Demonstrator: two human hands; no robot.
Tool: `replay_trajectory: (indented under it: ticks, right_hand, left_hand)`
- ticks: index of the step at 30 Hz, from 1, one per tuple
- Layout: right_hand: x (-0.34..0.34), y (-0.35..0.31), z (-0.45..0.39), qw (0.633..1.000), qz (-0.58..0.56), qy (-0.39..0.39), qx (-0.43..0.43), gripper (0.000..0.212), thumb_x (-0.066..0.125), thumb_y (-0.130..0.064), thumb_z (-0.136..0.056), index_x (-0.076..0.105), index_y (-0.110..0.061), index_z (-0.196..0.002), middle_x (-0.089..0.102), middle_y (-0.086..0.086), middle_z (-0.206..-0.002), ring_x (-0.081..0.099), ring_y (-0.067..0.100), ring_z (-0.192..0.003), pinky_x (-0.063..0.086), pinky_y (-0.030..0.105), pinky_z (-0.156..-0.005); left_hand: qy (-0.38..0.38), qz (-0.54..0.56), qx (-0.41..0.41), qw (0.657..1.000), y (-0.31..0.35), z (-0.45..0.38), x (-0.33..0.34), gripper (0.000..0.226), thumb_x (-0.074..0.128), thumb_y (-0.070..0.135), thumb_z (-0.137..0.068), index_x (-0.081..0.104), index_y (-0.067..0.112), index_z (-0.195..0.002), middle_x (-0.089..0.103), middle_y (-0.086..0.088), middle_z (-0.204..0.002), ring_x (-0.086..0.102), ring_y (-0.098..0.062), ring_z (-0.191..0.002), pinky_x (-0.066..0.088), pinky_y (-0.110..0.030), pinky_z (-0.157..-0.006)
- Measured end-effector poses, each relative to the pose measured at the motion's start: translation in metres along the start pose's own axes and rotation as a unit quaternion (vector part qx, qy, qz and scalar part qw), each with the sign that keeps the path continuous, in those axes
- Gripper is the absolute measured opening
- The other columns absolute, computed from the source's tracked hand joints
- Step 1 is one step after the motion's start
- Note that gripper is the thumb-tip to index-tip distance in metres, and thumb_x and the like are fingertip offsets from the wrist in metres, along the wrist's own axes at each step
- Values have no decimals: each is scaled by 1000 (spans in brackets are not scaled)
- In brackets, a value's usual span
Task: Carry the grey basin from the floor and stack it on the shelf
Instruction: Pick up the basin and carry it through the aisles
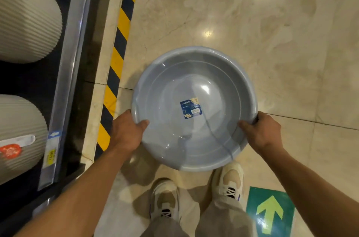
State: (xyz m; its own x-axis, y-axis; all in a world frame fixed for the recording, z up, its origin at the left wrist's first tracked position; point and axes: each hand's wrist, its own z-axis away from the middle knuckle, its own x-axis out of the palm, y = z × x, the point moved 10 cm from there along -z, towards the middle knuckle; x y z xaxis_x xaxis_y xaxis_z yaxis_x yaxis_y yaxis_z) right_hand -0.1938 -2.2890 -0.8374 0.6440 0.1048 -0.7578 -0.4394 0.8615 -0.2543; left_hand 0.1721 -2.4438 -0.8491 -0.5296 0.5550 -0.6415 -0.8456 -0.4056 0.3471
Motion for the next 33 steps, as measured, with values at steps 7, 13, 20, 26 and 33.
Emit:
replay_trajectory:
  ticks: [7, 13, 20, 26, 33]
  right_hand:
    - [7, 2, -11, 1000, -12, 2, 4, 35, 71, -27, -85, 66, 0, -107, 65, 16, -91, 60, 39, -85, 52, 44, -72]
    - [23, 21, -14, 981, -161, -62, 92, 42, 71, -19, -86, 59, -8, -125, 65, 15, -110, 60, 35, -96, 54, 48, -83]
    - [-13, 14, -10, 963, -243, -69, 88, 36, 66, -11, -84, 63, -3, -119, 67, 21, -112, 64, 41, -100, 56, 57, -87]
    - [-139, 8, 40, 952, -294, -21, 75, 25, 65, -9, -83, 67, -2, -107, 70, 21, -101, 66, 41, -93, 56, 57, -83]
    - [-395, -18, 159, 916, -393, 67, 47, 16, 62, -19, -81, 69, -12, -94, 73, 16, -94, 71, 40, -86, 61, 56, -69]
  left_hand:
    - [0, 7, -25, 1000, -6, -6, 8, 48, 76, 28, -90, 61, 5, -129, 66, -22, -125, 61, -43, -112, 55, -53, -93]
    - [-21, 92, -61, 994, -4, -12, 14, 51, 77, 20, -86, 51, 17, -130, 63, -11, -117, 62, -39, -109, 56, -58, -91]
    - [-72, 117, -18, 990, 19, 8, 8, 55, 74, 15, -86, 46, 18, -133, 63, -11, -123, 64, -36, -112, 58, -65, -83]
    - [-54, 148, 30, 987, 101, 77, -48, 41, 70, 2, -93, 43, 19, -119, 62, -4, -107, 67, -30, -93, 60, -37, -47]
    - [-63, 160, 194, 966, 315, 236, -189, 38, 71, 14, -92, 51, 16, -125, 67, -12, -110, 71, -33, -90, 59, -36, -51]
